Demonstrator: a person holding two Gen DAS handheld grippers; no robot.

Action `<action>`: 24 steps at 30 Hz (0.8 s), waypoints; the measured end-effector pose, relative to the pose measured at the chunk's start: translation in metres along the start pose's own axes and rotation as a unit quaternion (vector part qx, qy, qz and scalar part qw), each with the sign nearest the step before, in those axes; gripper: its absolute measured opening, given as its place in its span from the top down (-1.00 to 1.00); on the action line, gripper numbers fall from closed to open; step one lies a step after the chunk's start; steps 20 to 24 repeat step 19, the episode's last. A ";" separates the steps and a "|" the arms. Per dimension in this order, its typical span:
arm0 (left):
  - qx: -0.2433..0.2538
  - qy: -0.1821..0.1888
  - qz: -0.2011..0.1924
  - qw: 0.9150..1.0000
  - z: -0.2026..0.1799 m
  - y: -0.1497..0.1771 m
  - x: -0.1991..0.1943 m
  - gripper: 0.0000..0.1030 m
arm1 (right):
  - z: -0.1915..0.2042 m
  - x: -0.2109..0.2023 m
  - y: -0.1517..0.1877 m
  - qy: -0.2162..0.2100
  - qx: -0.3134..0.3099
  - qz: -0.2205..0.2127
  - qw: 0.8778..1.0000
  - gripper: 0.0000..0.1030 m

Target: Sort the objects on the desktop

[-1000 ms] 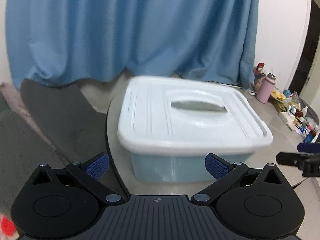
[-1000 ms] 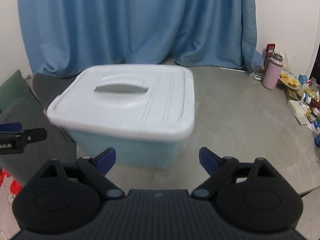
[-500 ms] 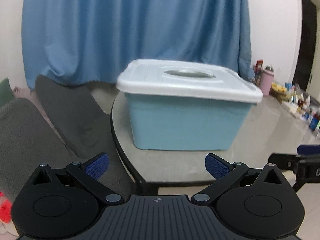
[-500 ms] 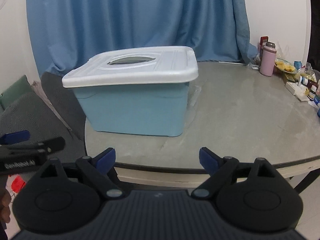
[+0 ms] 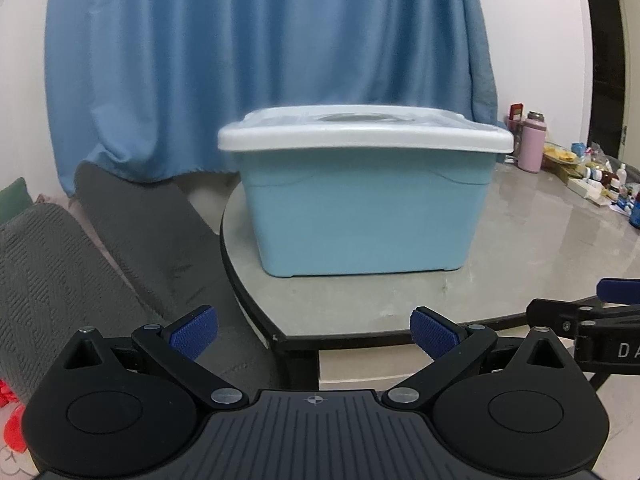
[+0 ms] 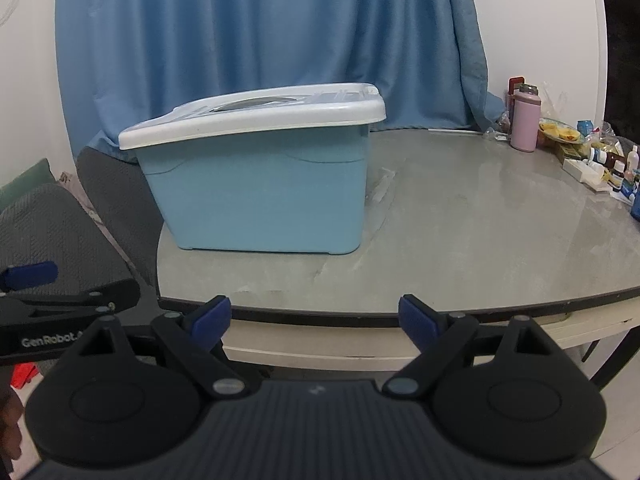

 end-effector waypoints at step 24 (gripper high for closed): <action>-0.008 0.017 0.021 1.000 -0.002 0.007 0.017 -1.00 | 0.000 0.002 0.004 0.001 -0.003 0.004 1.000 -0.77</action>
Point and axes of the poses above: each gripper's, at about its wrist camera, not at the fingertips, and x roughly the way its jaws point, z to its left, y to its underside, the point moved 3 cm from there along x, roughly the way its jaws point, and after that the axes turned 6 degrees about -x, right-handed, at the moved point
